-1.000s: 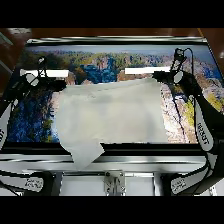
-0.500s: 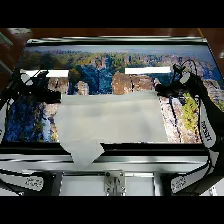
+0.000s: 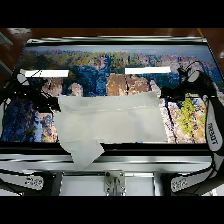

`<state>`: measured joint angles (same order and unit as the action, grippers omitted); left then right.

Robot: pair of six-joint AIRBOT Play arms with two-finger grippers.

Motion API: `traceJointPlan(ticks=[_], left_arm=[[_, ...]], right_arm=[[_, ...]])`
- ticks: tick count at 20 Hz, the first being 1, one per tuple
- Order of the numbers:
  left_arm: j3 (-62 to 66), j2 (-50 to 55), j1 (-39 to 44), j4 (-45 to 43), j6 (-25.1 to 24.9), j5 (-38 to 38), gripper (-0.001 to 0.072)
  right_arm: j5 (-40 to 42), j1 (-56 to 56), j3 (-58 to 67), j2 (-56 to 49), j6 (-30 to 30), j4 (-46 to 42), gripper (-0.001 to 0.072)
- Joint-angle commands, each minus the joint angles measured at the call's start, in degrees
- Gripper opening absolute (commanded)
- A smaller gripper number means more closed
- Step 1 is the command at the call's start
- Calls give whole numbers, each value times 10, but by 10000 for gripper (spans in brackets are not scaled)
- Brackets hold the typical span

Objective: Fold the shirts.

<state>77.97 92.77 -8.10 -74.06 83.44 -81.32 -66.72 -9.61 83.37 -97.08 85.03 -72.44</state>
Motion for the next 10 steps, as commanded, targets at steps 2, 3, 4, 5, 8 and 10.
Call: traceJointPlan(ticks=[2, 3, 4, 5, 8, 10], left_arm=[[-106, -107, -48, 87, -7, -71, 539], [-171, -148, -53, 90, -10, -61, 539], [-244, -189, -59, 91, -11, -40, 538], [-308, -225, -63, 102, -11, -20, 538], [-452, -307, -65, 159, -11, 42, 533], [-508, -326, -65, 154, 8, 61, 531]], right_arm=[[-155, -82, 0, 74, -76, -12, 514], [-173, -103, 0, 83, -80, -12, 514], [-183, -123, 0, 91, -80, -11, 514], [-191, -138, 0, 96, -80, -9, 513], [-196, -165, 0, 101, -79, 13, 514], [-194, -163, 0, 101, -80, 16, 514]])
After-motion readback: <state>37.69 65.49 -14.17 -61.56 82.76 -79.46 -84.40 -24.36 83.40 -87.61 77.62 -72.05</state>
